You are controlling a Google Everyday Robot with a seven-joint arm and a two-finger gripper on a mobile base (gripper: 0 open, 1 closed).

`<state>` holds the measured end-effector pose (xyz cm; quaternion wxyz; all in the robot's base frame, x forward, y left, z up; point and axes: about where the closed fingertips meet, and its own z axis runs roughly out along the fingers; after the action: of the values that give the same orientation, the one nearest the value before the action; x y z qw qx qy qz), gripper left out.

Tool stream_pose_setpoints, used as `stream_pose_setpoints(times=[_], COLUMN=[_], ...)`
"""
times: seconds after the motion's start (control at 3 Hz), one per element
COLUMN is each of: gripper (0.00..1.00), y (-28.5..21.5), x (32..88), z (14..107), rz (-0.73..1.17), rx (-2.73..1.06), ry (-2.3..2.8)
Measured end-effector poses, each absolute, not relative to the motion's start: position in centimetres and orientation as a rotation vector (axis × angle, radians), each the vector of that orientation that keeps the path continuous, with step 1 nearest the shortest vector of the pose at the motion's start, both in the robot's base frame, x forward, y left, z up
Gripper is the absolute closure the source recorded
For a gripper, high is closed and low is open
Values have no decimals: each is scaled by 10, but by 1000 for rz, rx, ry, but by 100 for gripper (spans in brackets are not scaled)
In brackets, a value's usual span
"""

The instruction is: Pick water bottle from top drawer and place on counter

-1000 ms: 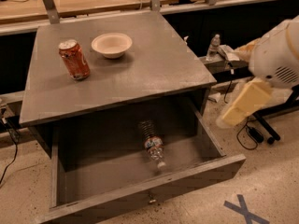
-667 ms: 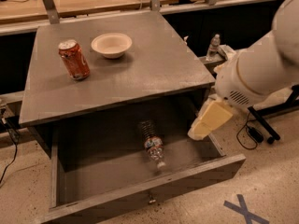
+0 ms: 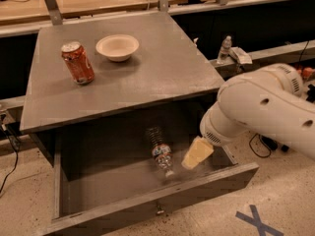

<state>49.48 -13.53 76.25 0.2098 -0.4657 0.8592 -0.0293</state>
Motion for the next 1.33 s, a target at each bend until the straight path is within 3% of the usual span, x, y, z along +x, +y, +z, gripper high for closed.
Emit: stream_pose_setpoints(times=[1.33], gripper=[2], y=[-58], x=[521], z=[642], rz=[329], rx=[-552], ry=[2744])
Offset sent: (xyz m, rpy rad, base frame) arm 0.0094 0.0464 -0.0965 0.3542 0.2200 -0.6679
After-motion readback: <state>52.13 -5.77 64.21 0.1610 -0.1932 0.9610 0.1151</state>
